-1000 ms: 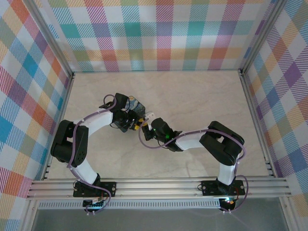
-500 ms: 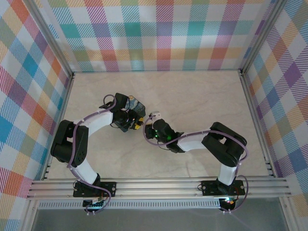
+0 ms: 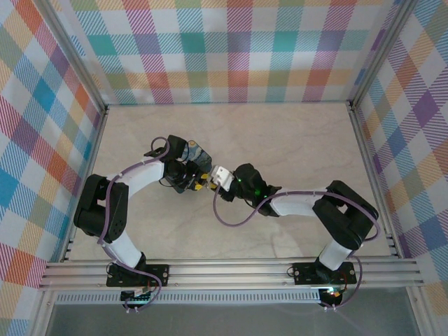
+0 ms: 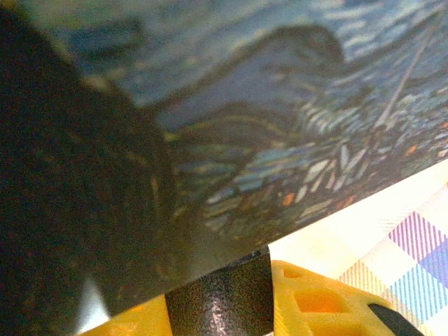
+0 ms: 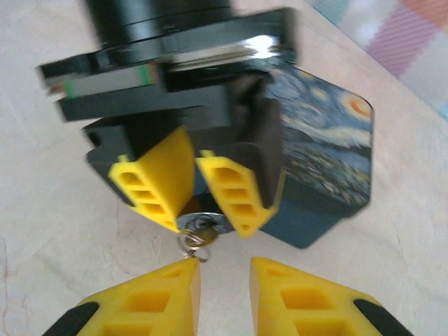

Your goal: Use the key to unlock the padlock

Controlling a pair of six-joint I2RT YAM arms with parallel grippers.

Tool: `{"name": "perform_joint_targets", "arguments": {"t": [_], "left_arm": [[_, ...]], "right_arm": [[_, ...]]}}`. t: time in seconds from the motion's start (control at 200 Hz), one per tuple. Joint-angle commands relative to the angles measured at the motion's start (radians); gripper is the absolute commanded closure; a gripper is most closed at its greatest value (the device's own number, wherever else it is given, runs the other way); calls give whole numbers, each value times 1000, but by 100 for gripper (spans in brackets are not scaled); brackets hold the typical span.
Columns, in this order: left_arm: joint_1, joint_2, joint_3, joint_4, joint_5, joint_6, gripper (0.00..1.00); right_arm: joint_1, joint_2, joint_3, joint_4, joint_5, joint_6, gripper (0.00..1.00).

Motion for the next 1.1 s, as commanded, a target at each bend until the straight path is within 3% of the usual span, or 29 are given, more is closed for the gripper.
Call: {"name": "perform_joint_targets", "arguments": {"t": [0.0, 0.23, 0.865, 1.095], "left_arm": [[10, 28, 7, -121, 66, -15, 93], [11, 40, 25, -141, 72, -2, 93], [16, 40, 27, -155, 80, 9, 93], [29, 27, 22, -160, 81, 12, 93]], "right_arm": [[10, 31, 28, 27, -77, -289, 76], [26, 104, 61, 65, -80, -431, 77], [19, 248, 105, 253, 7, -574, 76], [-12, 235, 94, 201, -30, -601, 76]]}}
